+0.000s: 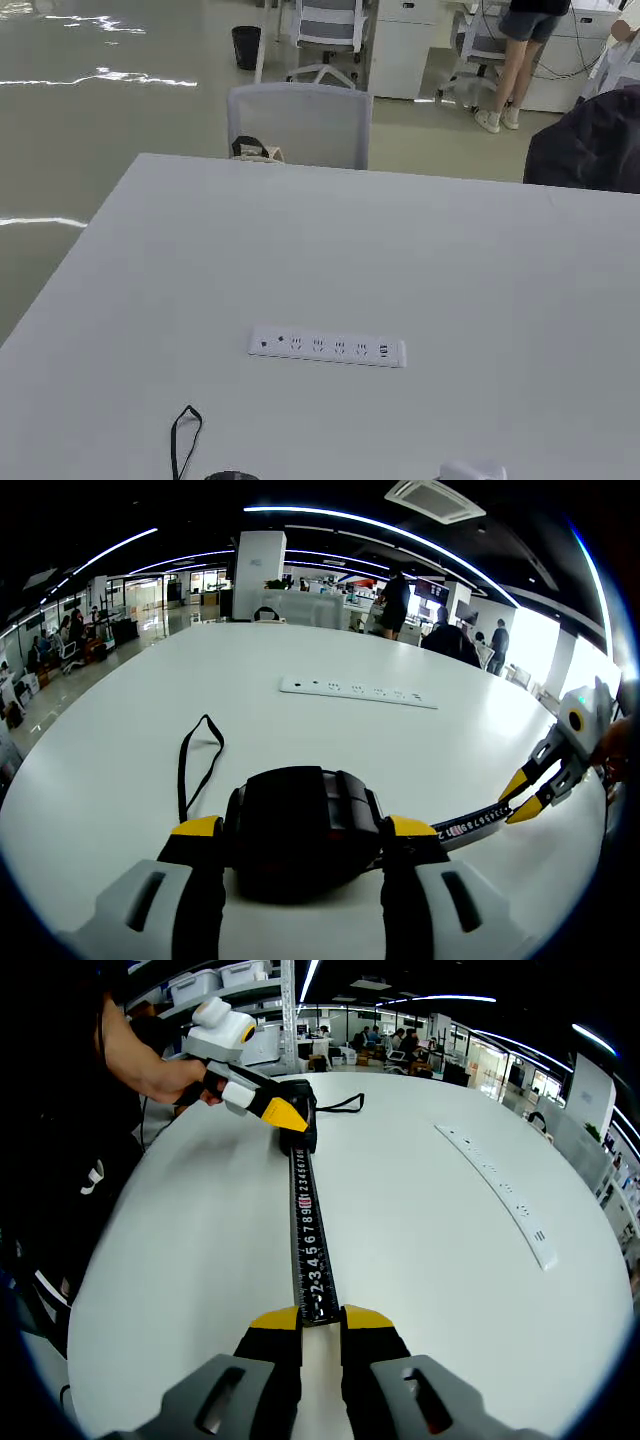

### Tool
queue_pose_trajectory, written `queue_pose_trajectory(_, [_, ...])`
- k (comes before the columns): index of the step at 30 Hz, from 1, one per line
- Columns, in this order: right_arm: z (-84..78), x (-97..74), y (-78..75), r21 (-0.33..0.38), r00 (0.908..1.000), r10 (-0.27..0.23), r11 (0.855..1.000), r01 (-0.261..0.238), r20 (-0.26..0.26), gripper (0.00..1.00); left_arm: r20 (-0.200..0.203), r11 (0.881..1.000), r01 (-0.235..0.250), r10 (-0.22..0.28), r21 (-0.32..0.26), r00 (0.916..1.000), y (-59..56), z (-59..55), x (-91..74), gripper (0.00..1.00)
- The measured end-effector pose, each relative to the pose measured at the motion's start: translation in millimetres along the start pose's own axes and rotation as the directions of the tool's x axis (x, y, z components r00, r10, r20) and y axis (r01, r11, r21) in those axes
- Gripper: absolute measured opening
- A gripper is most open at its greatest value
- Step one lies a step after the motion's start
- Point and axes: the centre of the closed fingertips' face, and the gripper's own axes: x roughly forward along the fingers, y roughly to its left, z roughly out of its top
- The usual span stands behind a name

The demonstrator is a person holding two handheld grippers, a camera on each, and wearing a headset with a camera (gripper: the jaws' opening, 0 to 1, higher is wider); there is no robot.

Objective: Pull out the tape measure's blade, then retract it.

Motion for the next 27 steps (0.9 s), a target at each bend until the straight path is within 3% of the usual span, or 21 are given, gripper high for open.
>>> queue_pose_trajectory(15, [7.2,7.7,-0.6,-0.011,1.0,-0.001,1.0,0.002,0.003,0.12,-0.001,1.0,0.012,-0.012,-0.014,0.9999,1.4,0.3,-1.6,0.59])
queue_pose_trajectory(27, [14.6,17.1,-0.2,-0.019,1.0,0.002,1.0,-0.002,0.006,0.12,-0.004,0.999,0.029,-0.029,-0.017,0.9996,7.5,-5.9,5.6,0.59])
